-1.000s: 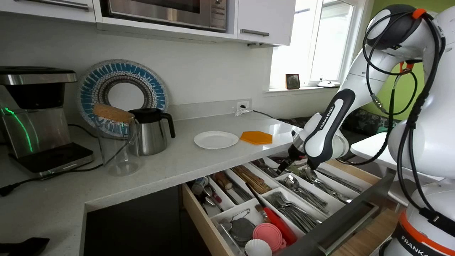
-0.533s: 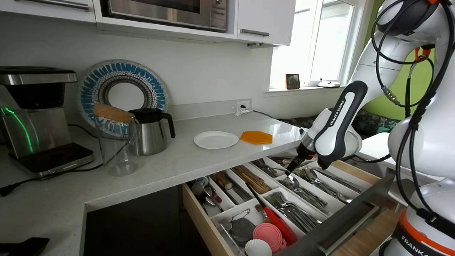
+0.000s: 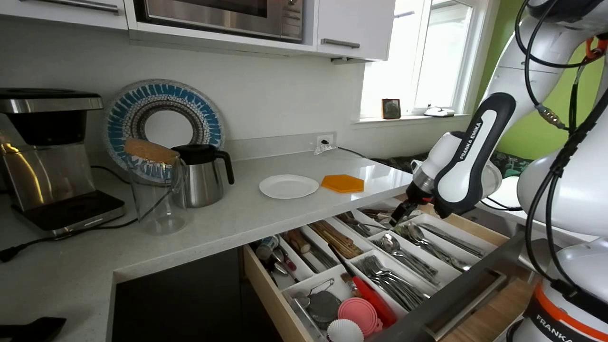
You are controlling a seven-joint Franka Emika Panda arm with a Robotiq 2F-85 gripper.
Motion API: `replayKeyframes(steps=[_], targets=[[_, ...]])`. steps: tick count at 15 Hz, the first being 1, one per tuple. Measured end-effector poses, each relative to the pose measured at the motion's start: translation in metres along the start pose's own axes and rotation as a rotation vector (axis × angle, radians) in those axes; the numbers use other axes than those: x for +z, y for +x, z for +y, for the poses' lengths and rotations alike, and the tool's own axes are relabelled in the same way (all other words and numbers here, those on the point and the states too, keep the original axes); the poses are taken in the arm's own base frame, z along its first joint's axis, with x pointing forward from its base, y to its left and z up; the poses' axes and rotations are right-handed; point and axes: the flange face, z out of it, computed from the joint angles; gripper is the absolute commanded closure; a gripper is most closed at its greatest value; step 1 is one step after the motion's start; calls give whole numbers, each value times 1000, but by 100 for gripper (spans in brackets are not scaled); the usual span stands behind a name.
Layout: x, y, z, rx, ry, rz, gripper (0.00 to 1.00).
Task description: Put the spoon inside the drawer
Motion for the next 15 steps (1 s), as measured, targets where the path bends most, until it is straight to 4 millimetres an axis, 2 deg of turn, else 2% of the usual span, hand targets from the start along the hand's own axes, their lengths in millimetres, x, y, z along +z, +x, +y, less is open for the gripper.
replayKeyframes(steps=[4,11,15], targets=[[-22,7,12,65,-43,11,0],[-42,-4,-1,114,-89,-47,0],[-45,-12,-3,87,-90,-55,0]])
